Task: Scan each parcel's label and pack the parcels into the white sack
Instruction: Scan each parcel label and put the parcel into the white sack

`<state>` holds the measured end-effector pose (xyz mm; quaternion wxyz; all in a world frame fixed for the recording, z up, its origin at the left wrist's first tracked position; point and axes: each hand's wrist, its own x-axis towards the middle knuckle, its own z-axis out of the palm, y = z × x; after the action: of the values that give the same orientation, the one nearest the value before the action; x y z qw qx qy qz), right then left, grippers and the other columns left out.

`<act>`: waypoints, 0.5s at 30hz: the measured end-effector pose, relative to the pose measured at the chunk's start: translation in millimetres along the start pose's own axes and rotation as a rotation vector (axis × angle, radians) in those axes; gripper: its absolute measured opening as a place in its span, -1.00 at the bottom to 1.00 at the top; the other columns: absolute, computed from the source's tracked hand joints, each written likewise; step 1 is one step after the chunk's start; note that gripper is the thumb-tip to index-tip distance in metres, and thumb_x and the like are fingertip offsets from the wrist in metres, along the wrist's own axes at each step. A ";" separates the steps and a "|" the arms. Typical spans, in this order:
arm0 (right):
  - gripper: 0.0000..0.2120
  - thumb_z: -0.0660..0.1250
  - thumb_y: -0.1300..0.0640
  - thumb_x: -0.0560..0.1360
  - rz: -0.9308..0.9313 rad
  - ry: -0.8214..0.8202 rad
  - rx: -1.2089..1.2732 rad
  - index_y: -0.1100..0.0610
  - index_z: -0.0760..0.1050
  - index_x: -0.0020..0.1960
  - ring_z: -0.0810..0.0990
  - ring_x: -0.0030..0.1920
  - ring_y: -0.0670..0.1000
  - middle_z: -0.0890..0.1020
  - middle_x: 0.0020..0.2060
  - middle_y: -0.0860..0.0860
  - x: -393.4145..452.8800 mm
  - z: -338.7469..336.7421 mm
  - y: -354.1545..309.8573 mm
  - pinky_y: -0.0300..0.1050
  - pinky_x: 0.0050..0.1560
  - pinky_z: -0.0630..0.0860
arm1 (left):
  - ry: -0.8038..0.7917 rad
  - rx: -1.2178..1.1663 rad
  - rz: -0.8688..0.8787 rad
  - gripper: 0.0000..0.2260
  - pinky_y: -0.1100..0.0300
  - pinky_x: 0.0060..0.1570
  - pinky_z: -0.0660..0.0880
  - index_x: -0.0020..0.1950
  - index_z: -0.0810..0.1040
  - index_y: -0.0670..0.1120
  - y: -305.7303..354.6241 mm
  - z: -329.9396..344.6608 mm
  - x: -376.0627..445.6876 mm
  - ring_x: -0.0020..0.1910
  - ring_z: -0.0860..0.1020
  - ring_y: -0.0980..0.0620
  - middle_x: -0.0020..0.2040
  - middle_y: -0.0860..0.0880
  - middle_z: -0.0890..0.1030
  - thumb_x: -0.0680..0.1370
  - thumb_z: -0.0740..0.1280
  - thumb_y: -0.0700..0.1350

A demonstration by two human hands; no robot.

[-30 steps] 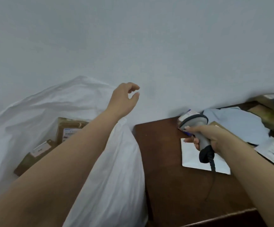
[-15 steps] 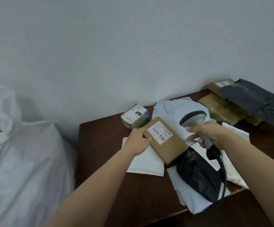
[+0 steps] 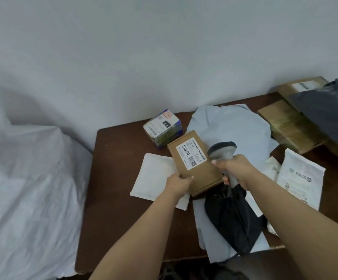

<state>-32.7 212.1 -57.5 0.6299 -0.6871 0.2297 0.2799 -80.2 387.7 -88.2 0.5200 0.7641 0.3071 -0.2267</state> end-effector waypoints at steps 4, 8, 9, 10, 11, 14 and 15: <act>-0.72 0.46 0.17 0.50 -0.023 -0.004 -0.018 0.35 0.50 0.06 0.41 -0.57 -0.04 0.58 -0.22 0.21 -4.7 -4.8 0.1 -0.21 -0.53 0.42 | -0.042 -0.235 -0.053 -0.38 -0.13 0.16 0.46 0.52 0.15 0.04 -2.4 0.4 -8.2 0.36 0.39 -0.17 0.43 -0.06 0.35 0.55 0.38 0.03; -0.75 0.45 0.16 0.50 -0.030 -0.050 -0.032 0.33 0.54 0.04 0.41 -0.53 -0.03 0.66 -0.11 0.23 -24.4 -6.9 -5.4 -0.20 -0.50 0.45 | -0.035 -0.350 -0.012 -0.41 -0.10 0.07 0.53 0.45 0.21 0.14 -7.4 -10.2 -16.5 0.23 0.47 -0.12 0.37 -0.07 0.40 0.53 0.43 -0.05; -0.75 0.45 0.15 0.50 -0.033 -0.061 -0.028 0.32 0.54 0.04 0.41 -0.53 -0.04 0.67 -0.09 0.24 -31.0 -6.2 -7.6 -0.20 -0.50 0.45 | -0.036 -0.392 0.012 -0.44 -0.05 0.04 0.54 0.42 0.24 0.13 -7.4 -15.6 -19.8 0.18 0.50 -0.09 0.33 -0.08 0.44 0.52 0.44 -0.08; -0.76 0.44 0.15 0.51 -0.045 -0.062 -0.018 0.32 0.53 0.02 0.41 -0.54 -0.04 0.67 -0.09 0.24 -38.2 -4.5 -10.7 -0.20 -0.50 0.45 | -0.032 -0.415 0.051 -0.45 0.00 0.02 0.55 0.40 0.26 0.12 -7.0 -23.2 -22.6 0.15 0.53 -0.08 0.28 -0.10 0.48 0.51 0.45 -0.11; -0.77 0.44 0.15 0.51 -0.069 -0.053 0.000 0.31 0.52 0.01 0.40 -0.55 -0.03 0.67 -0.11 0.25 -45.3 -1.9 -14.5 -0.21 -0.51 0.45 | -0.012 -0.409 0.099 -0.45 0.04 0.03 0.55 0.38 0.27 0.10 -5.9 -34.2 -26.0 0.13 0.54 -0.07 0.22 -0.10 0.50 0.49 0.47 -0.12; -0.82 0.42 0.17 0.53 -0.202 -0.038 0.041 0.28 0.50 -0.03 0.38 -0.59 -0.01 0.65 -0.24 0.23 -70.0 12.3 -32.1 -0.25 -0.55 0.42 | 0.139 -0.320 0.236 -0.43 0.03 0.18 0.52 0.36 0.36 -0.05 1.4 -85.1 -38.2 0.14 0.54 -0.05 0.18 -0.10 0.52 0.43 0.53 -0.09; -0.84 0.41 0.16 0.53 -0.253 -0.049 0.031 0.26 0.50 -0.04 0.38 -0.58 0.00 0.64 -0.28 0.21 -78.9 19.0 -39.2 -0.24 -0.55 0.41 | 0.200 -0.279 0.282 -0.46 0.05 0.18 0.52 0.33 0.41 -0.10 4.6 -106.6 -43.1 0.12 0.55 -0.04 0.16 -0.10 0.54 0.42 0.54 -0.09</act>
<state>-66.5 232.1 23.7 0.6760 -0.6938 0.1302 0.2113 -104.6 476.0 -18.5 0.6142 0.7389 0.2755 -0.0299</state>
